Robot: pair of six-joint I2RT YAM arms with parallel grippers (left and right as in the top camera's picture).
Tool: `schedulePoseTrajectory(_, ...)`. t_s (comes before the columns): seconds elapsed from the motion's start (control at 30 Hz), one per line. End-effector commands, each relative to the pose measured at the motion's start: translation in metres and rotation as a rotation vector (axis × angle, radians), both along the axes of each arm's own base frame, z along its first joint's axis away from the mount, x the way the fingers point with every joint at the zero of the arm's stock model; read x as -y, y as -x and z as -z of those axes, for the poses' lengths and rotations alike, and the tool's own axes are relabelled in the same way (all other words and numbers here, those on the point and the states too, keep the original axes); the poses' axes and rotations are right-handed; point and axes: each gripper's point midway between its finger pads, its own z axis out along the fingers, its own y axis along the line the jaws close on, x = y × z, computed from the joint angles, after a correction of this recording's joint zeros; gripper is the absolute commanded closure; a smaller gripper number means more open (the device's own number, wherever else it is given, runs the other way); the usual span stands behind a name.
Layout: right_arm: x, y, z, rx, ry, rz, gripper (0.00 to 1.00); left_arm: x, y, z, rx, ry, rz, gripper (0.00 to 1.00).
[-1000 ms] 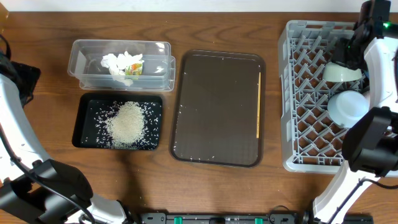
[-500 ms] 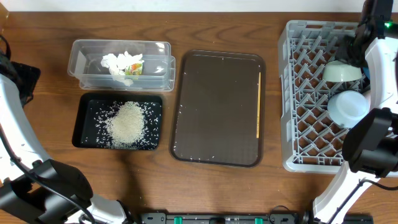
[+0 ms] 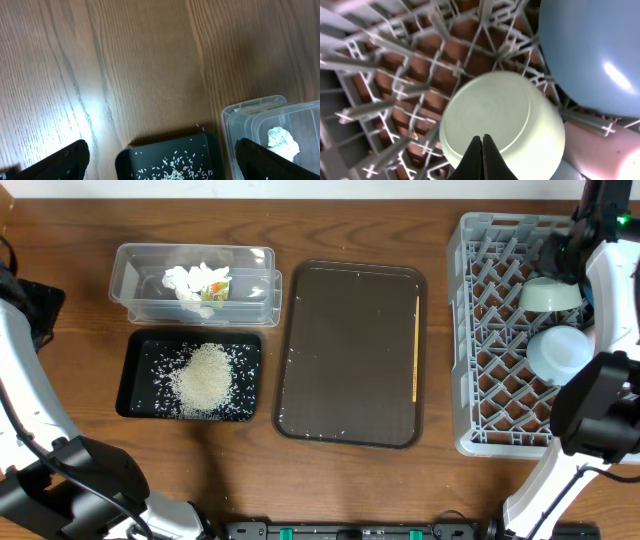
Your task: Sort waste into correct bins and load items into the dishwasher rack
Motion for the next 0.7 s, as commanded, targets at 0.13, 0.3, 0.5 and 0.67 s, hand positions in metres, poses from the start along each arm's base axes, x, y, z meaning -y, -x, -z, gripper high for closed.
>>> schedulePoseTrajectory(0.13,0.01,0.015,0.018,-0.083,-0.013,0.016,0.99,-0.002,0.001,0.001,-0.009,-0.002,-0.004,0.05)
schedulePoseTrajectory(0.3,0.017,0.031,0.022,-0.14,-0.017,0.019,0.99,-0.002,0.001,0.001,-0.008,-0.002,-0.004,0.05)
schedulePoseTrajectory(0.5,0.028,0.046,0.024,-0.182,-0.031,0.061,0.99,-0.002,0.001,0.001,-0.009,-0.002,-0.003,0.05)
schedulePoseTrajectory(0.67,0.032,0.057,0.026,-0.214,-0.045,0.085,0.99,-0.002,0.001,0.001,-0.009,-0.002,-0.004,0.05)
